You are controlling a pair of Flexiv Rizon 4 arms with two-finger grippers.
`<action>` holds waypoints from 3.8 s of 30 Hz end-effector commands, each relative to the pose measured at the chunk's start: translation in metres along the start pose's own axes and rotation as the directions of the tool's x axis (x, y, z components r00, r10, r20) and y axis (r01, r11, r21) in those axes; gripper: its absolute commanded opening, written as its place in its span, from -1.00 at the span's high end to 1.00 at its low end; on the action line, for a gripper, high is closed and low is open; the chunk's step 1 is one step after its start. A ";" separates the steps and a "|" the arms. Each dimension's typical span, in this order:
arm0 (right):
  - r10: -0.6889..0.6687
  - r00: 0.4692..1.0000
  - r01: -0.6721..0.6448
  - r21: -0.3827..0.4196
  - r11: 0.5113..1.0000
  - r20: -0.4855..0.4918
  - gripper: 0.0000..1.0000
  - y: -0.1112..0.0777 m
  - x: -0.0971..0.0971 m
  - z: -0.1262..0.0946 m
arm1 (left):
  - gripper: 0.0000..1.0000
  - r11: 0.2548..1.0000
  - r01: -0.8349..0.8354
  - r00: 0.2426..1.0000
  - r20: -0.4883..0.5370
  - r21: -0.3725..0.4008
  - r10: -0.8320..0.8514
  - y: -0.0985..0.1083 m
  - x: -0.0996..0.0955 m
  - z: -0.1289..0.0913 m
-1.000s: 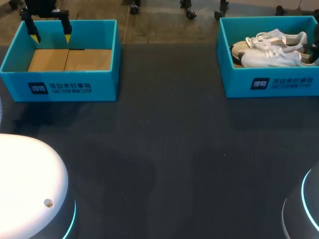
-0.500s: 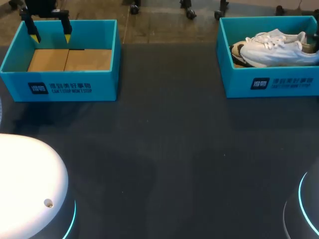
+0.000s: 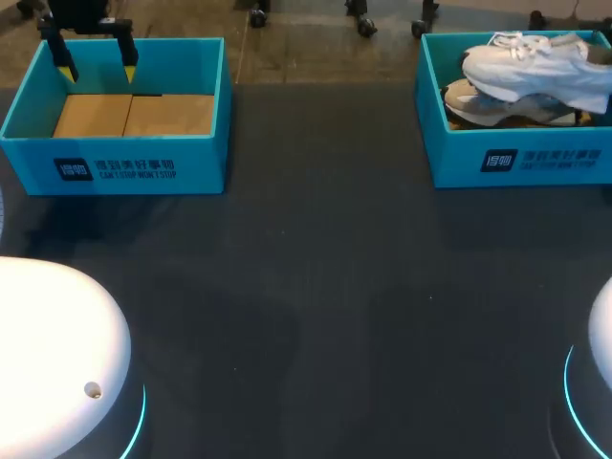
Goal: Take the shoe out of the shoebox, open the shoe tongue, remove and reinsert the insole, then place the shoe into the shoebox
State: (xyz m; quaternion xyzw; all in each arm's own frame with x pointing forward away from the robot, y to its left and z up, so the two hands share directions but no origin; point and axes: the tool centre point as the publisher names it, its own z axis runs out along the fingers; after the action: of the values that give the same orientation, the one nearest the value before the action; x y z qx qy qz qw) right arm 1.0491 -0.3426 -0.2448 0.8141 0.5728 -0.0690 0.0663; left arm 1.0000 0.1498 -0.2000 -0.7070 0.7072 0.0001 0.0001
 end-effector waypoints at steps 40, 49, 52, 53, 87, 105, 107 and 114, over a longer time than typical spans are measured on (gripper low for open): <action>-0.082 0.992 0.093 -0.114 0.989 0.097 1.00 -0.208 0.054 -0.114 | -1.00 1.000 0.000 1.000 0.000 0.000 0.000 0.000 0.000 0.000; -0.089 0.984 0.112 -0.149 0.983 0.154 1.00 -0.306 0.105 -0.087 | -1.00 1.000 0.000 1.000 0.000 0.000 0.000 0.000 0.000 0.000; -0.111 0.988 0.125 -0.132 0.983 0.111 1.00 -0.347 0.126 -0.069 | -1.00 1.000 0.000 1.000 0.000 0.000 0.000 0.000 0.000 0.000; -0.132 0.987 0.142 -0.116 0.983 0.091 1.00 -0.357 0.133 -0.063 | -1.00 1.000 0.000 1.000 0.000 0.000 0.000 0.000 0.000 0.000; -0.190 0.981 0.194 -0.115 0.974 0.047 1.00 -0.458 0.257 0.004 | -1.00 1.000 0.000 1.000 0.000 0.000 0.000 0.000 0.000 0.000; -0.235 0.971 0.237 -0.095 0.967 0.032 1.00 -0.480 0.298 0.037 | -1.00 1.000 0.000 1.000 0.000 0.000 0.000 0.000 0.000 0.000; -0.249 0.968 0.252 -0.097 0.963 0.037 1.00 -0.483 0.300 0.040 | -1.00 1.000 0.000 1.000 0.000 0.000 0.000 0.000 0.000 0.000; -0.268 0.959 0.275 -0.076 0.958 0.089 1.00 -0.497 0.307 0.048 | -1.00 1.000 0.000 1.000 0.000 0.000 0.000 0.000 0.000 0.000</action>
State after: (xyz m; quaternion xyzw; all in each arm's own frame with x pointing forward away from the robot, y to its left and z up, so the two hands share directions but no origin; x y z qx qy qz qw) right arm 0.6799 0.0852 -0.3570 0.7209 0.6810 -0.0721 0.1067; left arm 1.0000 0.1500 -0.2000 -0.7071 0.7071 0.0000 0.0000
